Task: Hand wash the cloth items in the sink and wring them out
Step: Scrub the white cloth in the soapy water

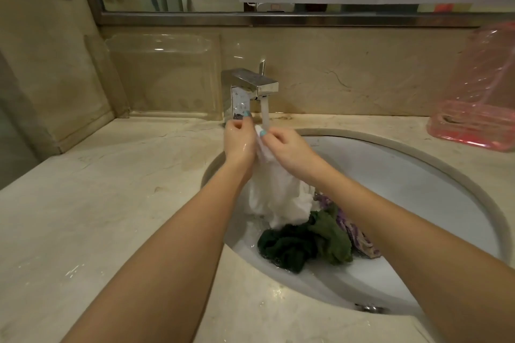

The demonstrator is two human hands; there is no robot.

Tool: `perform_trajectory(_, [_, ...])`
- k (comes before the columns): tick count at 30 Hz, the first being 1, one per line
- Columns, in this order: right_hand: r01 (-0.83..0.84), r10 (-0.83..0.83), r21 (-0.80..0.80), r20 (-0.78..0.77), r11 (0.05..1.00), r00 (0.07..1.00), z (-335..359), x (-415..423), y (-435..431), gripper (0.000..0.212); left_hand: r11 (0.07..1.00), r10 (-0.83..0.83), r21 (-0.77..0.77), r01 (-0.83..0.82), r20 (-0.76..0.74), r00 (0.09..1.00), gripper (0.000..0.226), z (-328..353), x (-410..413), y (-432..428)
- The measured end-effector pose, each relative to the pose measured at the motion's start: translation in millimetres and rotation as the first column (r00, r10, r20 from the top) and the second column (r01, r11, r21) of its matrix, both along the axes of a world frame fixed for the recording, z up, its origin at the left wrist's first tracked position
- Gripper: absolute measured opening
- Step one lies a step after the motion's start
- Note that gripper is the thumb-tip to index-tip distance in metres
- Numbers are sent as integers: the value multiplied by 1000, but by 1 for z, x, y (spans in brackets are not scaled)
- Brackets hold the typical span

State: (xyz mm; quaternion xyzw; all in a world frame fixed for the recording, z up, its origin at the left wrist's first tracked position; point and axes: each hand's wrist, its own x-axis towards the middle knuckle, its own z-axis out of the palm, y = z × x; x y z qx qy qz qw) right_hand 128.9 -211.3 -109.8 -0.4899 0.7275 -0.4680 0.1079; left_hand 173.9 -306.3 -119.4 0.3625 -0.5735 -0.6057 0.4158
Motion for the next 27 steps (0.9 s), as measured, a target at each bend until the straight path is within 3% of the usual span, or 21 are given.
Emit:
perform_trajectory(3, [200, -189, -159, 85, 967, 978, 5, -11, -3, 41, 977, -170, -95, 189, 175, 970, 38, -2, 0, 11])
perform_trajectory(5, [348, -319, -152, 185, 925, 929, 7, -22, -6, 40, 952, -271, -104, 287, 147, 951, 40, 4, -3, 33])
perform_trajectory(7, [400, -362, -132, 240, 907, 901, 7, -26, -2, 38, 941, -270, -181, 286, 109, 957, 38, 9, -10, 48])
perform_trajectory(10, [325, -271, -196, 258, 925, 927, 8, -8, 4, 43, 960, -142, -235, 152, 58, 988, 37, 13, -9, 39])
perform_trajectory(13, [185, -156, -171, 170, 968, 973, 11, 26, -2, 51, 997, -60, -44, 60, -8, 998, 32, 11, -2, 13])
perform_trajectory(16, [292, -267, -104, 204, 951, 942, 10, 16, -7, 45, 995, -68, -78, 67, -1, 998, 37, 8, 1, 19])
perform_trajectory(18, [407, -389, -22, 247, 913, 887, 6, -3, 1, 41, 967, -174, -181, 181, 55, 983, 42, 7, -2, 39])
perform_trajectory(20, [471, -450, -36, 240, 881, 860, 1, -6, 13, 35, 943, -242, -213, 255, 85, 966, 46, 7, -5, 53])
perform_trajectory(23, [427, -396, -206, 175, 881, 901, 2, 28, 12, 42, 973, -182, -128, 192, 86, 980, 41, 9, -1, 37])
perform_trajectory(25, [350, -324, -223, 145, 910, 935, 3, 47, 2, 46, 978, -170, -102, 181, 101, 980, 38, 9, 5, 24])
perform_trajectory(27, [385, -353, -193, 181, 903, 918, 4, 36, -5, 46, 979, -162, -107, 172, 90, 983, 40, 9, 8, 24])
